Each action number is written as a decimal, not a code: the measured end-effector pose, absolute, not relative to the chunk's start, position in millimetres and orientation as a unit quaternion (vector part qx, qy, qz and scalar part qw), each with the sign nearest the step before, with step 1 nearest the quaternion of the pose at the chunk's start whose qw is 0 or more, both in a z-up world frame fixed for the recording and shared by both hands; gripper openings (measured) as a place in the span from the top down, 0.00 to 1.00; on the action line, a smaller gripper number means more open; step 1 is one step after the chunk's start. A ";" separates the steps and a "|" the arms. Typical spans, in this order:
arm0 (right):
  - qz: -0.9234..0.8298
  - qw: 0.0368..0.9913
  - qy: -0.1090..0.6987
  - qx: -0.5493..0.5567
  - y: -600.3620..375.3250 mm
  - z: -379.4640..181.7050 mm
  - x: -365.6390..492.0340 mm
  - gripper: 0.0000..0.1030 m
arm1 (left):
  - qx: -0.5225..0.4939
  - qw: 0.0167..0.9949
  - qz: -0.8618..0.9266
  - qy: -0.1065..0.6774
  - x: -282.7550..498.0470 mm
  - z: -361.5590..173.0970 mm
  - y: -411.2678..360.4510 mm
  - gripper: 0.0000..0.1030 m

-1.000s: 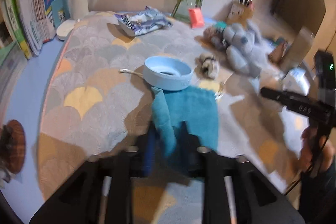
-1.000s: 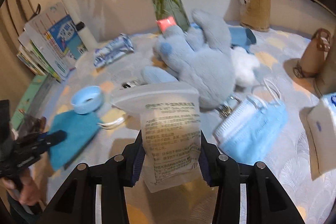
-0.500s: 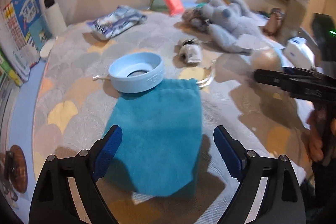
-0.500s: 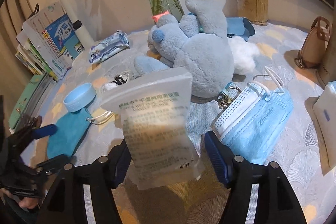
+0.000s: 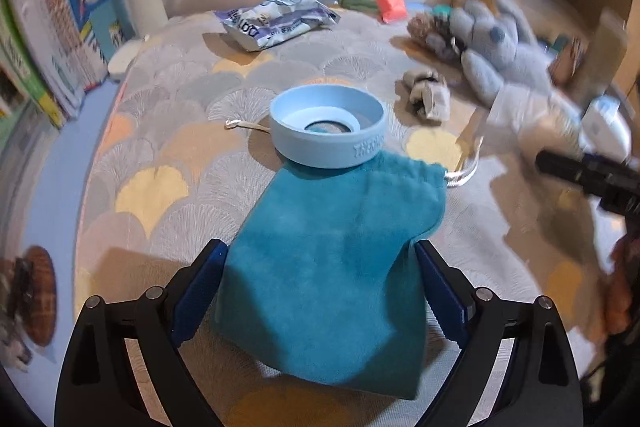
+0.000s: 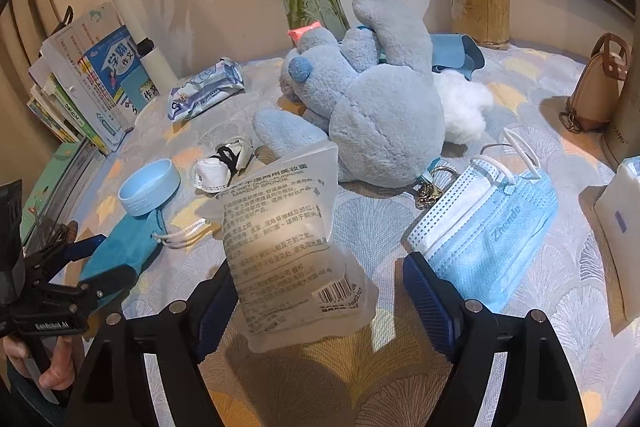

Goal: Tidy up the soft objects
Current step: 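Carry the pouch and sponge bag to the glass bowl and release both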

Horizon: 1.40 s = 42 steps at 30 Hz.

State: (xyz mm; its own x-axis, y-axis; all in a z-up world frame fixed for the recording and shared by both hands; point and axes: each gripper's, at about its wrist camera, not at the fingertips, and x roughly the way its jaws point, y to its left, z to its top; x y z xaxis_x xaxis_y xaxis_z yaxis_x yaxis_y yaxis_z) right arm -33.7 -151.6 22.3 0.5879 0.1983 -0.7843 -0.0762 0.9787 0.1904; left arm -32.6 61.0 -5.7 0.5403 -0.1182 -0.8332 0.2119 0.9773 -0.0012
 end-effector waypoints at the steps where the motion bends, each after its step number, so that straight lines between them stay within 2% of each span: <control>1: 0.076 0.888 0.449 0.069 -151.2 22.2 -32.0 0.23 | 0.049 0.877 -0.094 0.468 -32.7 -5.3 59.6 0.14; 2: 0.078 0.886 0.451 0.071 -150.7 22.2 -29.9 0.23 | 0.041 0.878 -0.095 0.468 -32.5 -4.6 59.8 0.16; 3: 0.083 0.885 0.453 0.075 -149.0 22.3 -28.0 0.23 | 0.038 0.879 -0.095 0.466 -32.8 -3.3 60.9 0.27; 4: 0.085 0.883 0.456 0.076 -146.4 22.1 -26.3 0.23 | 0.035 0.881 -0.096 0.462 -34.1 -1.3 60.9 0.49; 6: 0.072 0.885 0.454 0.065 -139.1 22.8 -25.1 0.24 | 0.035 0.883 -0.109 0.455 -39.1 3.8 57.2 0.76; 7: 0.073 0.887 0.451 0.060 -134.7 23.8 -25.9 0.28 | 0.040 0.884 -0.112 0.451 -41.1 6.1 53.9 0.82; 8: 0.076 0.889 0.448 0.056 -131.1 25.0 -26.7 0.47 | 0.050 0.886 -0.111 0.447 -42.3 7.9 50.5 0.85; 9: 0.081 0.889 0.448 0.055 -128.7 25.6 -27.1 0.57 | 0.053 0.887 -0.116 0.445 -42.7 9.5 48.1 0.86; 13: 0.082 0.896 0.433 0.056 -127.3 36.3 -34.0 0.60 | 0.009 0.886 -0.188 0.424 -43.4 29.9 47.9 0.87; 20: 0.073 0.920 0.375 0.083 -144.7 86.5 -54.9 0.61 | -0.078 0.880 -0.276 0.379 -51.4 74.3 44.5 0.87; 33: 0.028 0.942 0.314 0.115 -204.0 142.5 -96.0 0.61 | -0.063 0.886 -0.323 0.326 -60.2 121.1 -5.1 0.87; 42: -0.030 0.954 0.264 0.135 -275.6 185.9 -137.1 0.61 | -0.026 0.878 -0.380 0.289 -58.8 160.4 -101.0 0.87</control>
State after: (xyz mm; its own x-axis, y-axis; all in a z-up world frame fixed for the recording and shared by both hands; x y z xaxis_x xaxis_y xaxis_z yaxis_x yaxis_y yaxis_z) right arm -137.1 -275.6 185.9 0.8587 0.0145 -0.5123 0.1285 0.9616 0.2426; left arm -58.8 -101.0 160.4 0.5436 -0.6827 -0.4883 0.6530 0.7095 -0.2650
